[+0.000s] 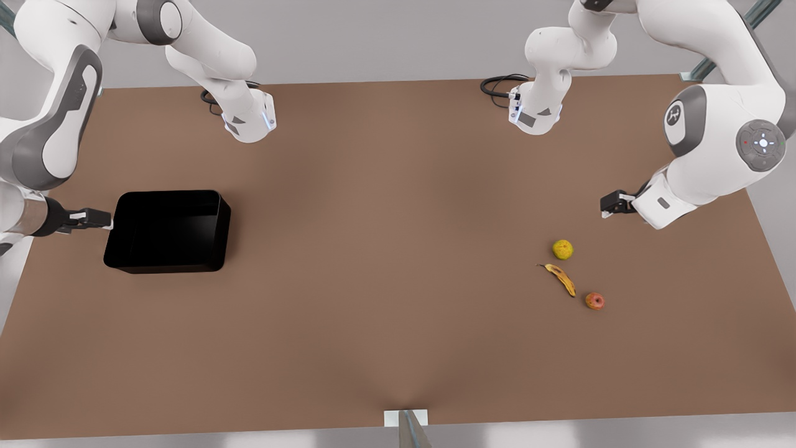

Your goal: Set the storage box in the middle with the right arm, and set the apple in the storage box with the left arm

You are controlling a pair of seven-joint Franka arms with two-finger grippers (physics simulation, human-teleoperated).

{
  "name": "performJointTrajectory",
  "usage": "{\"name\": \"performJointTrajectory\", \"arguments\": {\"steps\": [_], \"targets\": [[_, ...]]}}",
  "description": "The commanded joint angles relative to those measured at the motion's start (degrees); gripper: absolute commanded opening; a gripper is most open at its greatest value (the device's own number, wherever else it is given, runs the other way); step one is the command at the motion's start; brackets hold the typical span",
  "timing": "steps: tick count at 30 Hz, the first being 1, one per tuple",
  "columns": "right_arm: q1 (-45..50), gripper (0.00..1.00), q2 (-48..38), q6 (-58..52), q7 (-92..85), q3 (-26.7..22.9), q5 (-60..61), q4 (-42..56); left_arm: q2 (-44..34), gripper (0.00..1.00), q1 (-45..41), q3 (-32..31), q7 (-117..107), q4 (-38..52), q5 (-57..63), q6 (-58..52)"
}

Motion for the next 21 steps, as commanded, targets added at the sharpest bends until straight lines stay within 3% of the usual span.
{"name": "performJointTrajectory", "arguments": {"steps": [1,3,4,6,7,9,10,13,15,17,21], "targets": [[0.0,1.00,0.0,0.0,0.0,0.0,0.0,0.0,0.0,1.00,0.0,0.0,-0.1,0.0,0.1,0.0],[-1.3,1.00,1.7,0.0,0.0,0.0,-0.6,0.0,0.4,1.00,0.0,-0.4,-3.2,0.1,0.4,-1.4],[-1.6,1.00,2.6,0.8,0.1,0.1,-1.4,-6.0,1.0,1.00,0.0,-0.4,-9.6,0.2,0.1,-1.8],[-3.9,1.00,-2.9,17.2,0.0,0.1,-1.4,-26.2,4.6,1.00,0.0,0.8,-27.7,1.4,-5.3,-3.5],[-4.1,1.00,-7.6,24.9,-0.1,0.1,-1.4,-35.0,5.6,1.00,0.0,4.9,-34.1,1.0,-12.1,-3.3],[-7.4,1.00,-7.7,35.1,-4.8,-1.1,-1.3,-40.6,6.7,1.00,0.0,9.3,-47.9,-2.1,-23.8,1.6],[-7.7,1.00,-5.0,39.1,-9.6,-3.9,-0.9,-41.0,8.8,1.00,-0.1,10.8,-50.9,-4.5,-29.9,8.3],[-9.1,1.00,-0.9,42.5,-11.6,-5.3,-0.9,-39.7,16.3,1.00,-0.2,10.8,-59.7,-4.8,-42.8,15.0],[-8.7,1.00,-0.9,44.3,-18.1,-8.3,-0.8,-40.3,18.8,1.00,0.1,11.4,-65.9,-5.5,-50.3,15.7],[-8.6,1.00,0.4,44.7,-23.0,-10.5,1.0,-40.3,19.9,1.00,0.1,11.4,-66.4,-6.2,-50.3,15.6],[-8.2,1.00,3.3,45.7,-23.3,-11.7,0.9,-40.0,29.3,1.00,4.1,11.5,-65.1,-3.4,-62.1,15.7]]}}
